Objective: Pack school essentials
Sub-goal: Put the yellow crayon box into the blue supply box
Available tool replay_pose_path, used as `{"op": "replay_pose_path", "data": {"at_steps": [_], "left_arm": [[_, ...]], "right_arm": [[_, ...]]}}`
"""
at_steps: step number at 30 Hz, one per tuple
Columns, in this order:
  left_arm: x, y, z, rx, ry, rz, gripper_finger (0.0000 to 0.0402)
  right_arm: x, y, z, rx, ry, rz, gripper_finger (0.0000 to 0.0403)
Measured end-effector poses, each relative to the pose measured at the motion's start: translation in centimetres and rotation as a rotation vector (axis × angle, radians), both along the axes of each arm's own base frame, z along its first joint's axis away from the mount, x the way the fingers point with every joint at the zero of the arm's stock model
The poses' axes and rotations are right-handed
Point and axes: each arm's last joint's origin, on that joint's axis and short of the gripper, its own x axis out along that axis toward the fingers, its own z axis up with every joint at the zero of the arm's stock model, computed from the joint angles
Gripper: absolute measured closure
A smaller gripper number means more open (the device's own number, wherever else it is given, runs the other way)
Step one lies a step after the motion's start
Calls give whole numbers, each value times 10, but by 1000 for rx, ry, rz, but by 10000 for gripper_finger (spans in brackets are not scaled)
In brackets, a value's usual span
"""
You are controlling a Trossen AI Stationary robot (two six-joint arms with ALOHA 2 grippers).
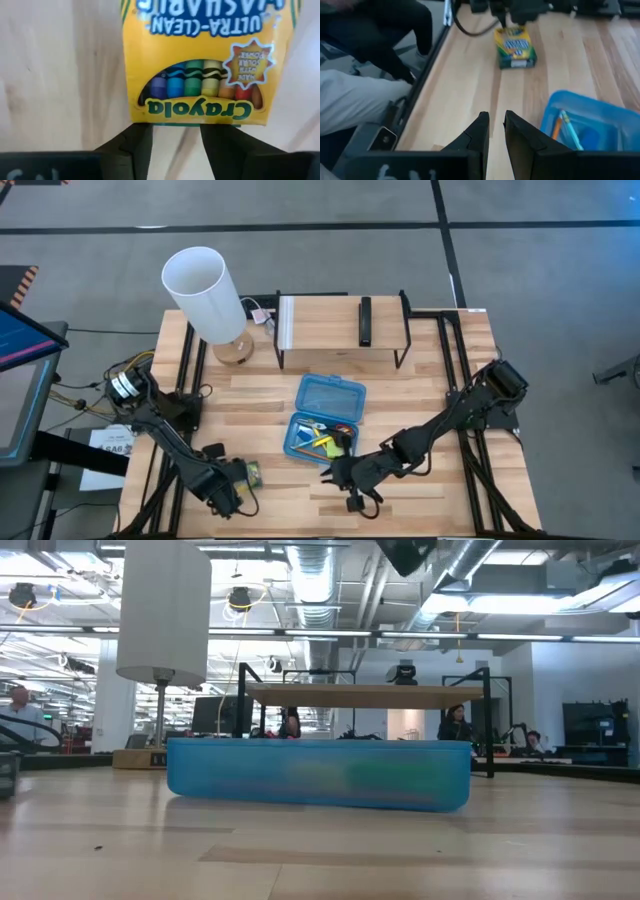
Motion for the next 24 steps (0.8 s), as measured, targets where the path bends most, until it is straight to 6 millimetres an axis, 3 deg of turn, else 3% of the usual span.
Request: {"op": "replay_pose_path", "data": {"at_steps": [5,11,24], "left_arm": [[7,6,0,20,-32,-17,255],[14,10,0,40,-79,-45,255],[22,9,0,85,-205,-114,255]], "right_arm": [[13,5,-13,-35,-22,46,321],[56,11,-36,-89,55,57,321],[129,-10,-73,-129,231,-5,321]]}}
